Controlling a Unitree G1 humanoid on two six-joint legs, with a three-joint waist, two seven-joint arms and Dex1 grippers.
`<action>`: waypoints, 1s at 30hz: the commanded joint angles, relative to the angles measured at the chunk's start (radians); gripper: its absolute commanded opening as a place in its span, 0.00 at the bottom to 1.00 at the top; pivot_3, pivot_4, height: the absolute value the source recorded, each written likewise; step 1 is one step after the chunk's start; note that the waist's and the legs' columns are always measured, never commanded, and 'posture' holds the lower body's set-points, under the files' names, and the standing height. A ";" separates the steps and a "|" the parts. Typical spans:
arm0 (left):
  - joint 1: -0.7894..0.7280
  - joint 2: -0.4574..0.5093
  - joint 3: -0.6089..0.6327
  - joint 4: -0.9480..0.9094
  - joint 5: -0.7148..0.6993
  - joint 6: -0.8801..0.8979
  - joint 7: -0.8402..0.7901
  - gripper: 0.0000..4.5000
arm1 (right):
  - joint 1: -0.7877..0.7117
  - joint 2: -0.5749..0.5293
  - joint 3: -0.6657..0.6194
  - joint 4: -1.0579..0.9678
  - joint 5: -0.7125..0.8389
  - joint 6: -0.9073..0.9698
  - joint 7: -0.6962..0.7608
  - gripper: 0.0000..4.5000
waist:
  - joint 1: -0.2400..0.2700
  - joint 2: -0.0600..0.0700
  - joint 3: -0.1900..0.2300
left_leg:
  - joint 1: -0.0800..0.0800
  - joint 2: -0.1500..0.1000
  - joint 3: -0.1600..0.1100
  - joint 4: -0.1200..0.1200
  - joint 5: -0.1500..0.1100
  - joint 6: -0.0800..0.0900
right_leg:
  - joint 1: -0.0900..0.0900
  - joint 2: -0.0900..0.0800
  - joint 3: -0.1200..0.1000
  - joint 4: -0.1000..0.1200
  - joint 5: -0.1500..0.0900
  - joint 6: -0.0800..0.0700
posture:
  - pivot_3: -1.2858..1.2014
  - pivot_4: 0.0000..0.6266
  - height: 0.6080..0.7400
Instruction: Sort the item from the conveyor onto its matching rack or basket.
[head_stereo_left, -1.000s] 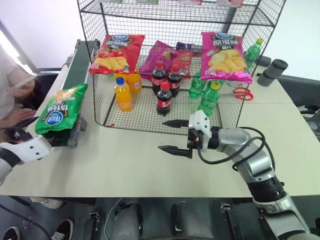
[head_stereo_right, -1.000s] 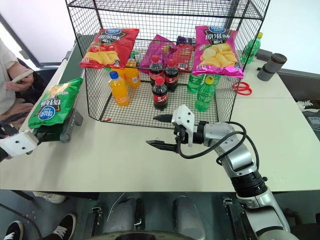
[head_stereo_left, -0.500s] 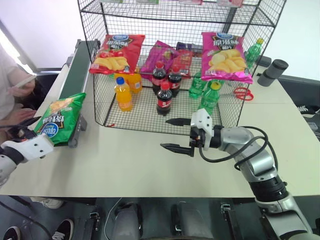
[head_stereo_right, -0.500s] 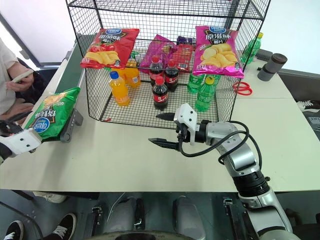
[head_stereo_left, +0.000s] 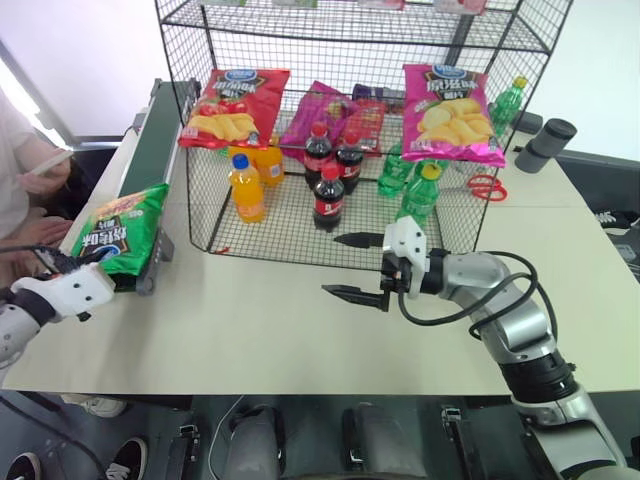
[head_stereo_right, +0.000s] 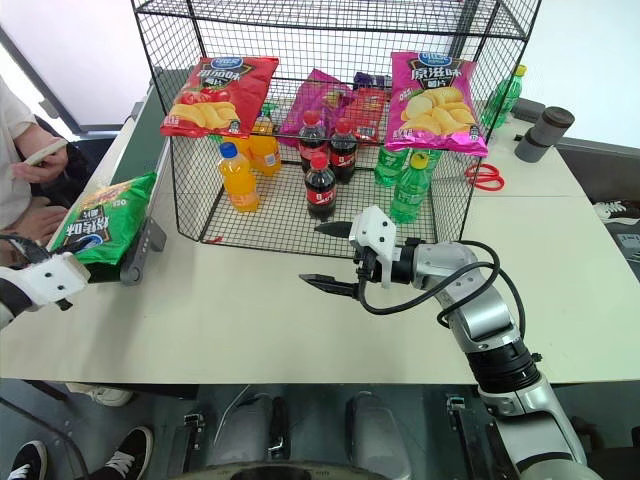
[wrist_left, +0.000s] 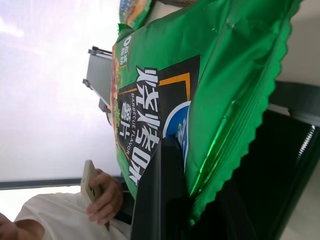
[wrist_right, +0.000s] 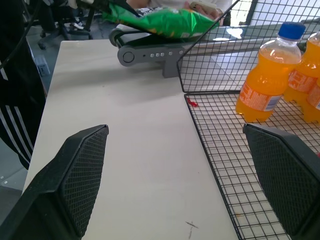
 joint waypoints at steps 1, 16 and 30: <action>-0.013 -0.009 0.079 -0.087 -0.189 0.024 -0.074 0.01 | -0.012 0.000 -0.022 -0.011 0.001 -0.028 -0.002 1.00 | 0.000 0.000 0.000 | 0.000 0.000 0.000 0.000 0.000 0.000 | 0.000 0.000 0.000 0.000 0.000 0.000 | 0.52 0.24 1.00; 0.290 0.047 0.495 -0.644 -1.739 1.310 -0.586 0.01 | 0.002 -0.062 -0.170 -0.106 0.478 0.386 0.109 1.00 | 0.006 0.000 0.001 | 0.002 0.002 -0.006 0.001 0.001 -0.002 | 0.003 0.000 0.000 0.002 0.000 0.000 | 0.52 0.24 1.00; -0.096 -0.099 0.052 -0.519 -2.059 1.589 -0.477 0.01 | 0.015 -0.139 -0.339 -0.077 0.853 0.735 0.050 1.00 | -0.003 0.001 0.000 | 0.003 -0.002 -0.008 0.000 0.001 -0.001 | 0.004 0.001 0.000 0.000 0.000 -0.001 | 0.52 0.24 1.00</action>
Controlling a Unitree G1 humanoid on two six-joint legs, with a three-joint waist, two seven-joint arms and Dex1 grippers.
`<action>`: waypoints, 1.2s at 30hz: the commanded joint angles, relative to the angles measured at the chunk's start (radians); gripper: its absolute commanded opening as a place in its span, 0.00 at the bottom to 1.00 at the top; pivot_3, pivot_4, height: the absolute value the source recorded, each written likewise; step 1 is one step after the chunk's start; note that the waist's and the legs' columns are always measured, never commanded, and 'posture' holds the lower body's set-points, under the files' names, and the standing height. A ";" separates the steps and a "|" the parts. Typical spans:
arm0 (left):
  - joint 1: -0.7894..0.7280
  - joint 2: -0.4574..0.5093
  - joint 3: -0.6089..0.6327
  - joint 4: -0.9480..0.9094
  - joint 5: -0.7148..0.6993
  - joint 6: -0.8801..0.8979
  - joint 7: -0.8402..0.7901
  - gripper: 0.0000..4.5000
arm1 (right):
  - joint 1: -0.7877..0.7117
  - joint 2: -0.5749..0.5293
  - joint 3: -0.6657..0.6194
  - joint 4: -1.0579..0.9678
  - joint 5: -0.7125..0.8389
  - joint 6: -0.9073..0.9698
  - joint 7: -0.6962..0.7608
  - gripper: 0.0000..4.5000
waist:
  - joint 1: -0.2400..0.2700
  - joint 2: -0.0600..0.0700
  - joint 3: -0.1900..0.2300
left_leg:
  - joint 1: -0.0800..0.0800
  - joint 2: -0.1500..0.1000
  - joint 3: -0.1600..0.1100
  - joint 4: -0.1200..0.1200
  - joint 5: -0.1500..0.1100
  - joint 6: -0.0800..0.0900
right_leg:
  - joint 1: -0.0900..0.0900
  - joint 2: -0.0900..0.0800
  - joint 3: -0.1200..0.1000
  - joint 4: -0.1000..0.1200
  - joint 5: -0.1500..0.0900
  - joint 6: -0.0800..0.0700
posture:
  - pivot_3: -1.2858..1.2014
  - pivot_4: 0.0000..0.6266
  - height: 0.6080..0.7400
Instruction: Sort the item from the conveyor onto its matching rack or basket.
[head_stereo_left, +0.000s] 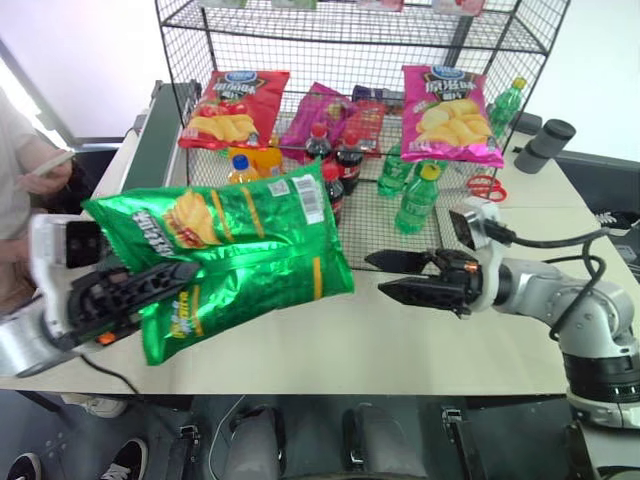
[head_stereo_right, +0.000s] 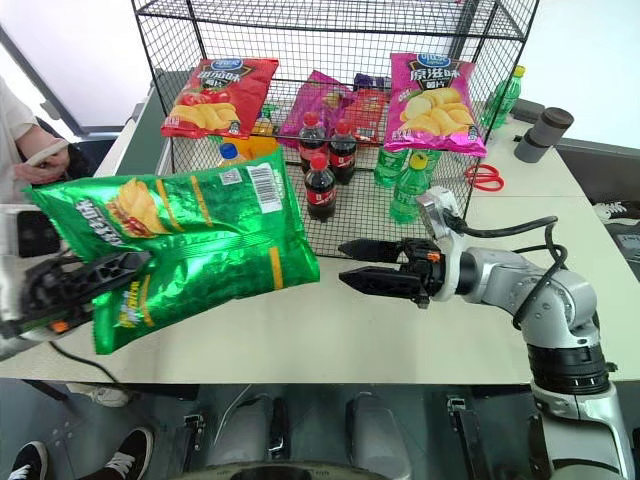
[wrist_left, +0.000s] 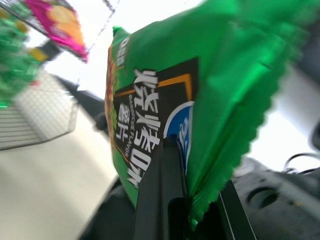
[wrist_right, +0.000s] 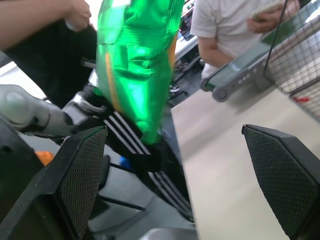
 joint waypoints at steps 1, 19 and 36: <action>-0.063 -0.019 -0.031 0.027 -0.016 0.043 -0.014 0.01 | -0.017 0.018 -0.044 -0.036 0.095 0.027 -0.034 1.00 | 0.000 0.000 0.000 | 0.000 0.000 0.000 0.000 0.000 0.000 | 0.000 0.000 0.000 0.000 0.000 0.000 | 0.52 0.24 1.00; -0.209 -0.138 -0.111 0.090 -0.002 0.155 -0.004 0.01 | -0.049 0.111 0.003 -0.094 0.266 0.097 -0.206 1.00 | 0.003 -0.001 0.000 | -0.003 0.000 -0.001 0.000 0.000 0.000 | -0.002 0.000 0.000 0.000 0.000 0.000 | 0.52 0.24 1.00; -0.214 -0.133 -0.109 0.111 0.086 0.180 -0.025 0.00 | -0.064 0.085 0.022 -0.071 0.302 0.121 -0.191 0.72 | 0.002 0.000 0.000 | -0.003 -0.001 -0.002 0.000 0.000 0.000 | -0.002 0.000 0.000 -0.001 0.000 0.000 | 0.52 0.24 1.00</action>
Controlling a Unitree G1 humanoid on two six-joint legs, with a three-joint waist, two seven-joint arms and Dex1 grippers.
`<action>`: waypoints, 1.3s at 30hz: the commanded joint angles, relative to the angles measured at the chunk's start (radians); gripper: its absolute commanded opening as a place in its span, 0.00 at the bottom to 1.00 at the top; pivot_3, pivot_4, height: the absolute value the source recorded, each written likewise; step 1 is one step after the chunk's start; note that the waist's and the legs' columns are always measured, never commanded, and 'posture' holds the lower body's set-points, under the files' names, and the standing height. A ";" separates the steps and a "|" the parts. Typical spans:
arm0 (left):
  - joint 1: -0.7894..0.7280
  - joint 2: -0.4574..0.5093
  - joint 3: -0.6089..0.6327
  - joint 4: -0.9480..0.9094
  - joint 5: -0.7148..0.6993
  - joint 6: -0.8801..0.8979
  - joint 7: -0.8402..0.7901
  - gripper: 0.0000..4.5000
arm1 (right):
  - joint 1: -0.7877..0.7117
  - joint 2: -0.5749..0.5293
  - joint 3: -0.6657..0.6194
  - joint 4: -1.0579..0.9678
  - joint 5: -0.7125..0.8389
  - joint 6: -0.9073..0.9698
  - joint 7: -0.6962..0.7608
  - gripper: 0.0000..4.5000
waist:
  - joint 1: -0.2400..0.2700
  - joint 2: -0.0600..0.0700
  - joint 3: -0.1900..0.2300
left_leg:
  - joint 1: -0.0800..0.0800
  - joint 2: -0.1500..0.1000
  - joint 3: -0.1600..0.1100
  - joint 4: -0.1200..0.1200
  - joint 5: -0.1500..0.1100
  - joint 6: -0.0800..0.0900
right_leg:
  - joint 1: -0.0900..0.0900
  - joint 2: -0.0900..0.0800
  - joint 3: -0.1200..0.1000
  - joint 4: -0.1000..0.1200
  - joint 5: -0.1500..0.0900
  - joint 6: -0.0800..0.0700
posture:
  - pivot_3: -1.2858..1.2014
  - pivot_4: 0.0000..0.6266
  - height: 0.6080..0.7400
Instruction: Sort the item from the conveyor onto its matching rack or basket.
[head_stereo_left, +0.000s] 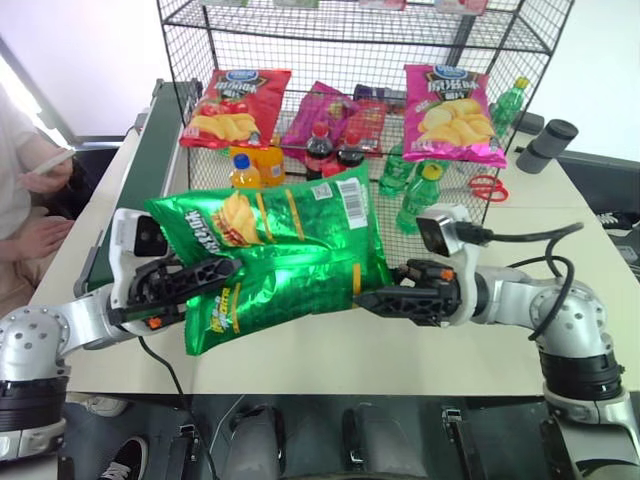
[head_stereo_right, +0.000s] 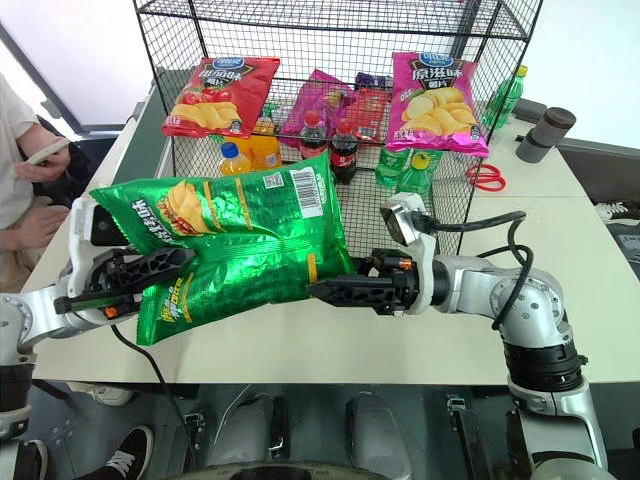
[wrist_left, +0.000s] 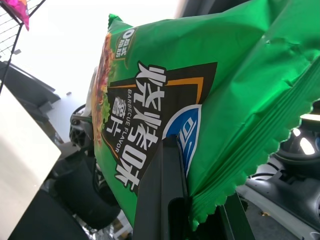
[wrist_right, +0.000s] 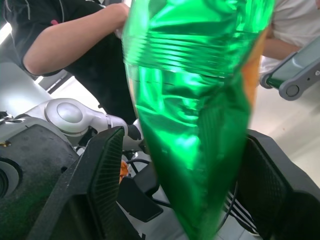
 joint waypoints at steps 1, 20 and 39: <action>-0.006 0.005 0.016 0.000 0.042 0.008 -0.033 0.00 | -0.021 0.006 -0.034 -0.008 0.058 -0.007 -0.001 0.72 | 0.000 0.000 0.000 | 0.000 0.000 0.000 0.000 0.000 0.000 | 0.000 0.000 0.000 0.000 0.000 0.000 | 0.52 0.24 1.00; -0.012 -0.044 0.060 0.009 0.168 -0.037 -0.025 0.22 | -0.013 -0.002 -0.001 -0.032 -0.029 -0.030 0.009 0.02 | -0.001 0.000 0.000 | 0.000 0.000 0.000 0.000 0.000 0.000 | 0.000 0.000 0.000 0.000 0.000 0.000 | 0.52 0.24 1.00; 0.045 -0.077 0.173 0.050 0.587 -0.387 -0.085 1.00 | -0.120 -0.163 0.033 -0.237 -0.908 -0.817 0.001 0.02 | 0.000 0.000 0.001 | -0.001 -0.001 0.001 -0.001 0.000 0.000 | -0.002 -0.001 0.000 -0.002 -0.001 -0.002 | 0.52 0.24 1.00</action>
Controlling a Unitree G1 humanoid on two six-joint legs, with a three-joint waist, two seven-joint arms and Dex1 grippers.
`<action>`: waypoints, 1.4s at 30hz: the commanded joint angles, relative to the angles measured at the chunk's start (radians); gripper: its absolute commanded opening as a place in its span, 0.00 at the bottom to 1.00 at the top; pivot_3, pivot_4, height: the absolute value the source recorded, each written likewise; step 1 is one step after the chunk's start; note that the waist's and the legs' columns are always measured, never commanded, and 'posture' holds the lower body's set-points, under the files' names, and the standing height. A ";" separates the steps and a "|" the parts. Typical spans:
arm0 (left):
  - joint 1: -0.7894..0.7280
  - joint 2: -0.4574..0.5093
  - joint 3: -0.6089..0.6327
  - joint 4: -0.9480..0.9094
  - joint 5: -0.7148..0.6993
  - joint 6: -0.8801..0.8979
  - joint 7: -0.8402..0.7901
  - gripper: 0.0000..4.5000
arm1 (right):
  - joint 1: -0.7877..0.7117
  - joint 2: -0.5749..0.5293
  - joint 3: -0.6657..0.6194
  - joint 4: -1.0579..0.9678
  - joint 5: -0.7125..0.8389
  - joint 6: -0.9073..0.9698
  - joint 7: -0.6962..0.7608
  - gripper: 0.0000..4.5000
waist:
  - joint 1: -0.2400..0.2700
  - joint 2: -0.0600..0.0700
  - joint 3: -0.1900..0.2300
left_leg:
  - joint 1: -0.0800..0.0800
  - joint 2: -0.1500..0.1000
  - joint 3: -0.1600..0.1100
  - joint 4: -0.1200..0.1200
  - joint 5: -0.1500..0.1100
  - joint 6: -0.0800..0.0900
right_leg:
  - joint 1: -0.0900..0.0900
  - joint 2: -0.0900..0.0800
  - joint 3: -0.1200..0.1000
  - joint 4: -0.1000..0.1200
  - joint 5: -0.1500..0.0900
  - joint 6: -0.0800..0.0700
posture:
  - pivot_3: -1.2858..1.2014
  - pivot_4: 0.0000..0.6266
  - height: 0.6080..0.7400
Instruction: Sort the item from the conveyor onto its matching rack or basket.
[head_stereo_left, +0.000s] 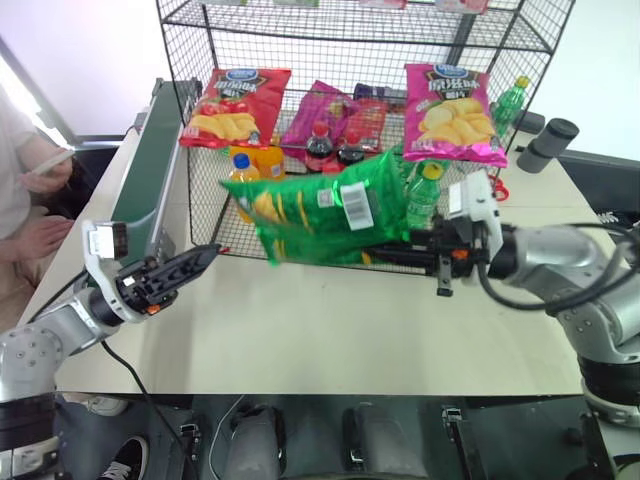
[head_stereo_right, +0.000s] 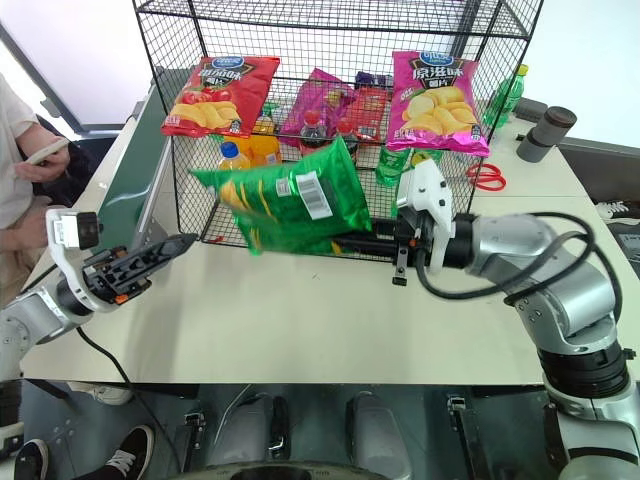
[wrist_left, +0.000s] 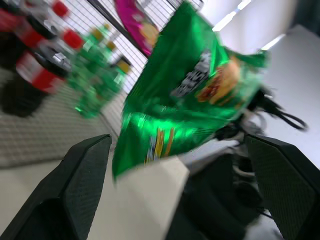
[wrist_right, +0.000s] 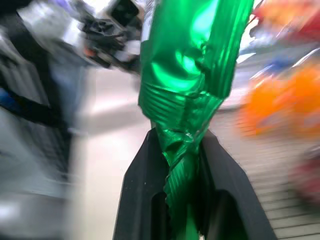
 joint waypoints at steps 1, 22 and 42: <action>-0.028 -0.032 0.016 -0.015 0.063 -0.087 -0.012 1.00 | -0.081 0.031 -0.014 -0.025 -0.194 -0.244 -0.069 0.02 | 0.000 0.000 0.000 | 0.000 0.000 0.000 0.000 0.000 0.000 | 0.000 0.000 0.000 0.000 0.001 0.001 | 0.52 0.24 1.00; -0.051 -0.203 -0.121 -0.181 0.570 -0.615 0.104 1.00 | -0.299 0.156 0.207 0.389 -1.372 -0.527 -0.484 0.02 | -0.005 0.000 0.000 | -0.001 0.001 0.005 0.000 0.005 -0.009 | -0.003 0.002 0.003 0.001 0.001 0.002 | 0.52 0.24 1.00; -0.001 -0.265 -0.177 -0.146 0.627 -0.705 0.099 1.00 | -0.519 0.216 0.284 0.710 -1.273 -0.484 -0.384 0.02 | -0.006 0.000 0.000 | -0.001 0.002 0.006 0.000 0.002 -0.003 | -0.002 0.002 0.002 0.002 0.001 0.002 | 0.52 0.24 1.00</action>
